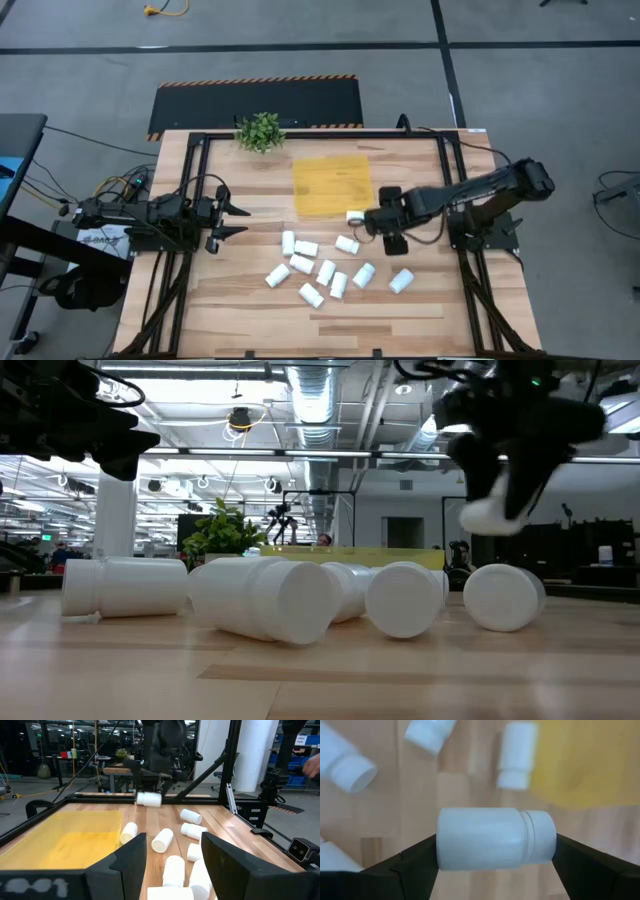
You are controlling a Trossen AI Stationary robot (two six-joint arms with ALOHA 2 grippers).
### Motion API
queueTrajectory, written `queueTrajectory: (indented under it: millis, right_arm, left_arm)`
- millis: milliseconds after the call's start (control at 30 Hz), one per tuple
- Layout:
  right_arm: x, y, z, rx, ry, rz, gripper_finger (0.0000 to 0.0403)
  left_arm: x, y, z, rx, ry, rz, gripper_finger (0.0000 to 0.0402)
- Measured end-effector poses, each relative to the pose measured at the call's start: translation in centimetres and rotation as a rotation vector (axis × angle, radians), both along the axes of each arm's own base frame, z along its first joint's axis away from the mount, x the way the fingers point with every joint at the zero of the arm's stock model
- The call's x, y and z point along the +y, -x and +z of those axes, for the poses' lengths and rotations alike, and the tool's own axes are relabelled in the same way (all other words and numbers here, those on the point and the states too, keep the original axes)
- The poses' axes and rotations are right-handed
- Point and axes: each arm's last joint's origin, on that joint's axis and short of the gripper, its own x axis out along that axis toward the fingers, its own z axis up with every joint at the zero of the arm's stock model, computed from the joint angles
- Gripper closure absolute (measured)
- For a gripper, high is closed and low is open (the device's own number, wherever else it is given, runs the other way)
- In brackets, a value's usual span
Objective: Pick and place pill bottles into a basket
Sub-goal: Put the white pill bottle into the yellow bin
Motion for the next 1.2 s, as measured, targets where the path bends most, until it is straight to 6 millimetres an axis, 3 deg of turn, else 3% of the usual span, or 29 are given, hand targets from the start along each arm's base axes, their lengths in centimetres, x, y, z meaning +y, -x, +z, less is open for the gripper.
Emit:
queueTrajectory:
  millis: [233,500,700,1200]
  right_arm:
    - [-4.5,-1.6,3.7,-0.079,0.038,0.014,0.0063]
    - [-9.7,-2.4,4.6,-0.179,0.095,0.039,0.0062]
    - [-11.8,-4.1,2.2,-0.154,0.056,0.025,0.0062]
    - [-12.8,-7.1,-4.8,0.038,0.005,0.107,0.0066]
  left_arm:
    - [0.0,0.0,0.0,0.000,0.000,0.000,0.0225]
    - [0.0,0.0,0.0,0.000,0.000,0.000,0.0225]
    - [0.0,0.0,0.0,0.000,0.000,0.000,0.0225]
    - [0.0,0.0,0.0,0.000,0.000,0.001,0.0225]
